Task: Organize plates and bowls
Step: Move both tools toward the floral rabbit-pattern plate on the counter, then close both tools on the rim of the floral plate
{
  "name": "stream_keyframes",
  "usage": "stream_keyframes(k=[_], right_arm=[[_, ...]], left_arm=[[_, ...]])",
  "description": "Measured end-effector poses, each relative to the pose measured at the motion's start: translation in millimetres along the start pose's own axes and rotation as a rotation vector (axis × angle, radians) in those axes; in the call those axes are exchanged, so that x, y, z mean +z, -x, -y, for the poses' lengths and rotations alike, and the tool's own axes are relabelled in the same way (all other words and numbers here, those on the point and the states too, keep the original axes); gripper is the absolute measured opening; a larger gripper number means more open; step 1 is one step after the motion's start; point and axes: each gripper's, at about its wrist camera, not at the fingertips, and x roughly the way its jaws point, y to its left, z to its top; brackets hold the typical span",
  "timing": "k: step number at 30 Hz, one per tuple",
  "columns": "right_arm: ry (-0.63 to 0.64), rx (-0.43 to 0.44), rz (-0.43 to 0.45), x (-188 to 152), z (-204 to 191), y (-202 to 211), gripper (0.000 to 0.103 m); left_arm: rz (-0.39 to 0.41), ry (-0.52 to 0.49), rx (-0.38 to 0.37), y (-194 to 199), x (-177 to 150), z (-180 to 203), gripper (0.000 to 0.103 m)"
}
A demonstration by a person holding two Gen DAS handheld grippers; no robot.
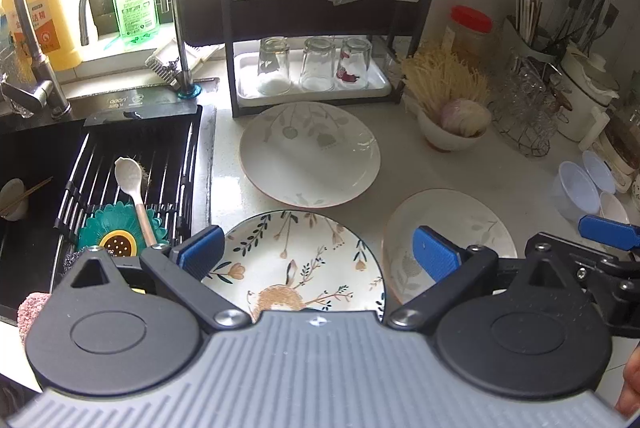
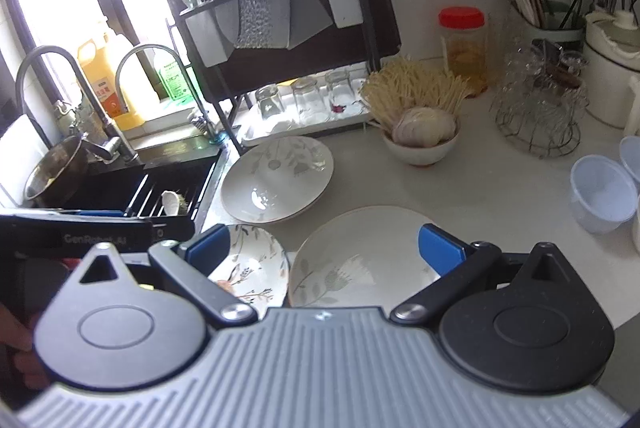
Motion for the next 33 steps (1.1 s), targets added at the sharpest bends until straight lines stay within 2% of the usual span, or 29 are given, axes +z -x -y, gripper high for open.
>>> stream_keyframes(k=[3, 9, 10, 11, 15, 23, 28, 33], right_arm=[[-0.037, 0.034, -0.043, -6.4, -10.0, -18.0, 0.102], [-0.086, 0.087, -0.137, -20.7, -32.8, -52.6, 0.085], [-0.102, 0.092, -0.162, -22.9, -34.8, -58.7, 0.078], [-0.118, 0.095, -0.187, -26.0, -36.7, -64.8, 0.075], [-0.165, 0.076, -0.28, -41.0, -42.0, -83.3, 0.071], [-0.312, 0.03, -0.403, -72.3, -35.0, -104.8, 0.064], [-0.347, 0.021, -0.409, -79.5, -36.3, -110.7, 0.062], [-0.363, 0.001, -0.411, -82.4, -39.1, -121.1, 0.056]], left_arm=[[-0.012, 0.004, -0.013, -11.5, 1.6, -19.4, 0.102], [-0.083, -0.008, -0.033, -40.0, 4.9, -54.4, 0.101], [-0.096, -0.012, -0.035, -45.5, 5.0, -59.5, 0.101], [-0.109, -0.015, -0.037, -51.2, 4.8, -64.6, 0.101], [-0.179, -0.041, -0.069, -73.5, 6.1, -80.6, 0.101], [-0.225, -0.081, -0.117, -98.0, 7.3, -97.3, 0.099], [-0.239, -0.08, -0.112, -110.0, 5.8, -105.7, 0.091], [-0.26, -0.071, -0.099, -123.2, 2.3, -113.3, 0.081]])
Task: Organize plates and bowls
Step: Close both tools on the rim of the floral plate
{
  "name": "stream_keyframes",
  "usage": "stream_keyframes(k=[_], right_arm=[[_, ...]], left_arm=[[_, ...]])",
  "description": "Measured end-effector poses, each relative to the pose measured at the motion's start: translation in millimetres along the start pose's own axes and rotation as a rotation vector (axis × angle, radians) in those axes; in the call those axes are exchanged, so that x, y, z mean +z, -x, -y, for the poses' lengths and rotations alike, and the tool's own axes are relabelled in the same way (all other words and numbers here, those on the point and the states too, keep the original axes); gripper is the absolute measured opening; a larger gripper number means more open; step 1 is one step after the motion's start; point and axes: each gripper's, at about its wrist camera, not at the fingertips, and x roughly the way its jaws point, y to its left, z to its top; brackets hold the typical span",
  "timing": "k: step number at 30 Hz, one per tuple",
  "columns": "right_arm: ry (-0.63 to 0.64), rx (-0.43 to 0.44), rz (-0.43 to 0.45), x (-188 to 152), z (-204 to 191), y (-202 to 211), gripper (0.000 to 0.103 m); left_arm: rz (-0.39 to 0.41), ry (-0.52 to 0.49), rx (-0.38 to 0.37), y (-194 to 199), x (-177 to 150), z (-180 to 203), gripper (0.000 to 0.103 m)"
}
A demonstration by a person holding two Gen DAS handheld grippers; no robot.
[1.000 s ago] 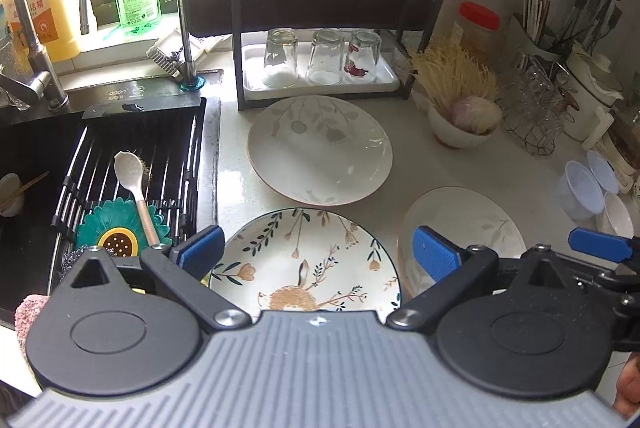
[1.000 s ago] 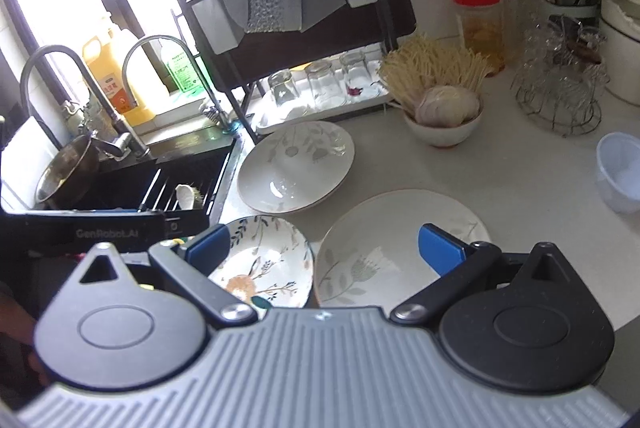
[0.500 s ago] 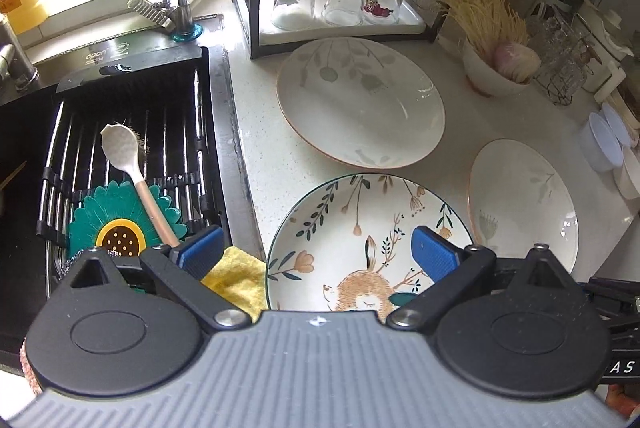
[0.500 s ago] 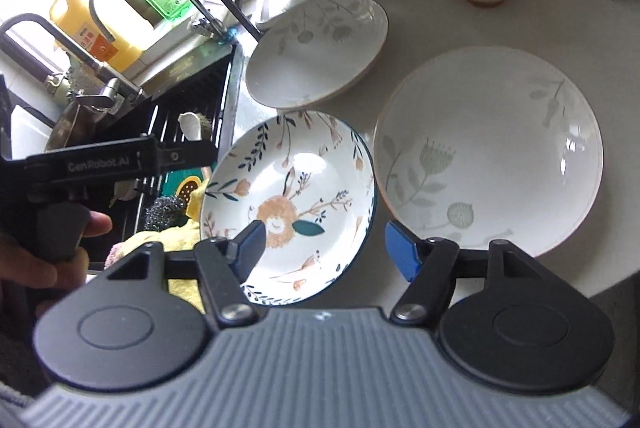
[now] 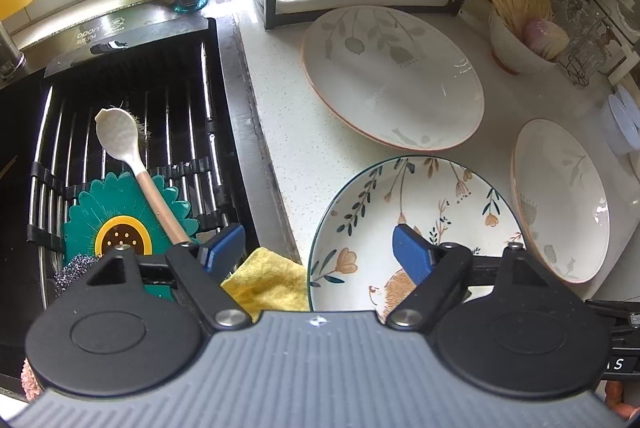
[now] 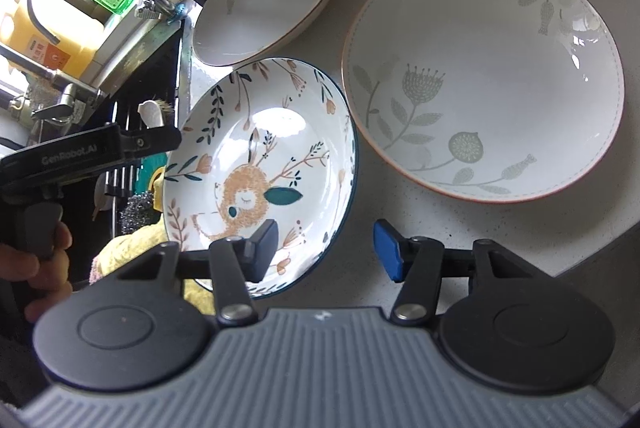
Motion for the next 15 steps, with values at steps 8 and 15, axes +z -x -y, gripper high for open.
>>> stream_keyframes(k=[8, 15], right_arm=[[-0.068, -0.023, 0.052, 3.2, 5.6, -7.2, 0.045], [-0.093, -0.007, 0.083, 7.1, 7.6, -9.6, 0.045]], left_arm=[[-0.033, 0.045, -0.042, -19.5, 1.8, -10.3, 0.043], [-0.05, 0.019, -0.064, -29.7, 4.1, -4.1, 0.03]])
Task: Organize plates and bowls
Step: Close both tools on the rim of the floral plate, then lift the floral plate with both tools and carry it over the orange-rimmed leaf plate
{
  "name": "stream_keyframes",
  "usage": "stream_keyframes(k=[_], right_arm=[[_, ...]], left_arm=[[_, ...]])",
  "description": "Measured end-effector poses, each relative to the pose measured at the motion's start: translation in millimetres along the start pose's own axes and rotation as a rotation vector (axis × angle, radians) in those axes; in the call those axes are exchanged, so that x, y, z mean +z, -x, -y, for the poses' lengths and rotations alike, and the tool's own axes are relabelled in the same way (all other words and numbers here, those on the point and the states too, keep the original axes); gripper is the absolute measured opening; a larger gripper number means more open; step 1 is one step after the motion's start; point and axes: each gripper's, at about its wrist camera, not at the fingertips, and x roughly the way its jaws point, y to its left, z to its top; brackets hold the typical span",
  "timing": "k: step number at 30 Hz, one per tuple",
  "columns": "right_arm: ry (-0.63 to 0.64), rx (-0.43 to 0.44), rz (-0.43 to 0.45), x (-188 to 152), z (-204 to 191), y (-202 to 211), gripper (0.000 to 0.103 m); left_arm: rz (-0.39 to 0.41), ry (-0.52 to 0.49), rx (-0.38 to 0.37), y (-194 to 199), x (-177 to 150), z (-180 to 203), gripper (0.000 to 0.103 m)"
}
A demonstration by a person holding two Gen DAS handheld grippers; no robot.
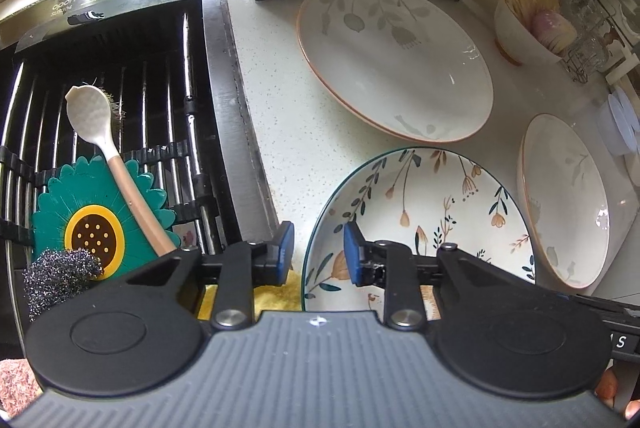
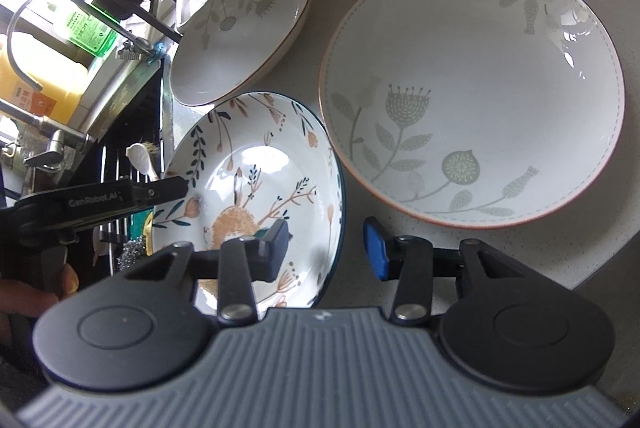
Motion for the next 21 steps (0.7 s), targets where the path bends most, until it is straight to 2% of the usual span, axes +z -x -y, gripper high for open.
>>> stream_keyframes(k=[3, 5, 7, 10, 21], right_arm=[[0.007, 0.016, -0.004, 1.5, -2.8, -3.0, 0.044], [0.006, 0.017, -0.006, 2.0, -3.4, -5.3, 0.034], [0.018, 0.005, -0.001, 3.7, -4.2, -5.6, 0.033], [0.037, -0.035, 0.002, 6.4, -4.1, -6.5, 0.017], [0.038, -0.004, -0.038, 13.4, 2.6, -7.1, 0.017]], left_arm=[[0.007, 0.001, -0.002, -0.9, 0.3, -0.1, 0.022], [0.009, 0.018, -0.007, -2.1, 1.3, -2.1, 0.019], [0.015, 0.022, -0.008, -2.4, 1.5, -1.9, 0.019], [0.016, 0.013, -0.014, -2.2, 1.4, -2.4, 0.018], [0.034, 0.025, -0.037, 6.2, 0.1, -5.8, 0.015]])
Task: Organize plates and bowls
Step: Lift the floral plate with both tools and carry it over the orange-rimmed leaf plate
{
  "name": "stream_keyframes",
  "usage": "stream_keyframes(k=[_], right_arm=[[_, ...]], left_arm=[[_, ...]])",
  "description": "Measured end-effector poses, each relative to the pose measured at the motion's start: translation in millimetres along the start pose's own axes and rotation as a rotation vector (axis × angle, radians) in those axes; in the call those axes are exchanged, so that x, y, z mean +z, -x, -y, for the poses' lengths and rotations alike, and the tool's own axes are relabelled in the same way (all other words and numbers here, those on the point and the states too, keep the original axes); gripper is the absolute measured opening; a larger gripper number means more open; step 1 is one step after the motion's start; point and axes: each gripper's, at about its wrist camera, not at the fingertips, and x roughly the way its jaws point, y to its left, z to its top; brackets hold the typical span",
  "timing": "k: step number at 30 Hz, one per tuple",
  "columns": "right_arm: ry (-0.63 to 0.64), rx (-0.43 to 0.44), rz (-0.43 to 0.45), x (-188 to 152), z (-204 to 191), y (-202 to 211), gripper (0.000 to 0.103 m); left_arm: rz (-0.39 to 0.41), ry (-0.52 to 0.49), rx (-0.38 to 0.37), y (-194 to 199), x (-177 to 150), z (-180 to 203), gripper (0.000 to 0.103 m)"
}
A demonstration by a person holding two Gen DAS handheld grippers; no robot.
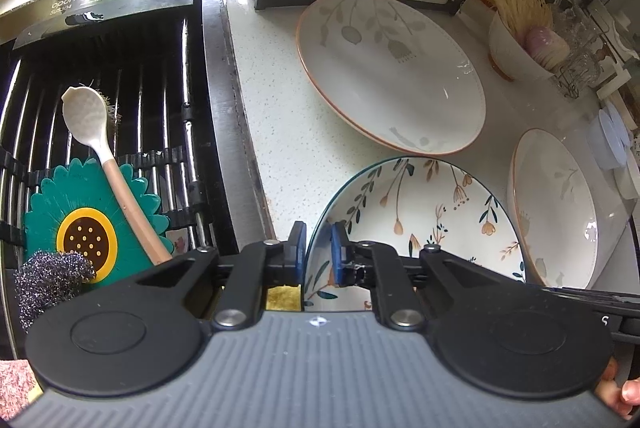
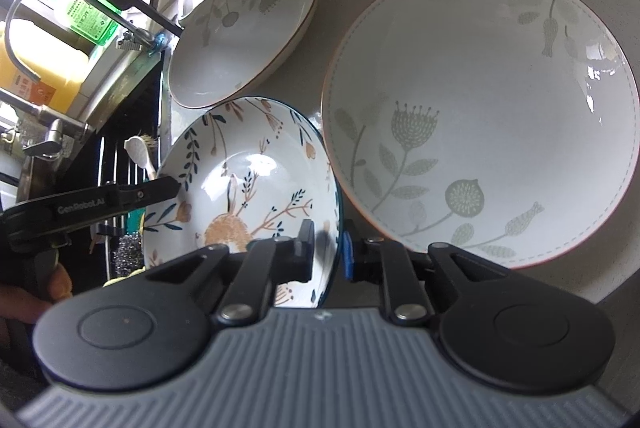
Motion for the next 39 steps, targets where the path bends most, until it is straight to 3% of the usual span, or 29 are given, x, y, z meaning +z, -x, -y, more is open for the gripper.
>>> stream_keyframes(k=[23, 33, 39], right_arm=[[0.132, 0.04, 0.08, 21.7, -20.9, 55.1, 0.018], [0.224, 0.042, 0.063, 38.2, -10.3, 72.9, 0.018], [0.263, 0.051, 0.074, 60.0, 7.3, 86.5, 0.018]], left_arm=[[0.147, 0.067, -0.083, 71.2, -0.8, 4.7, 0.011], [0.206, 0.118, -0.058, 84.9, -8.2, 38.3, 0.011], [0.247, 0.176, -0.084, 81.1, -12.7, 59.2, 0.011]])
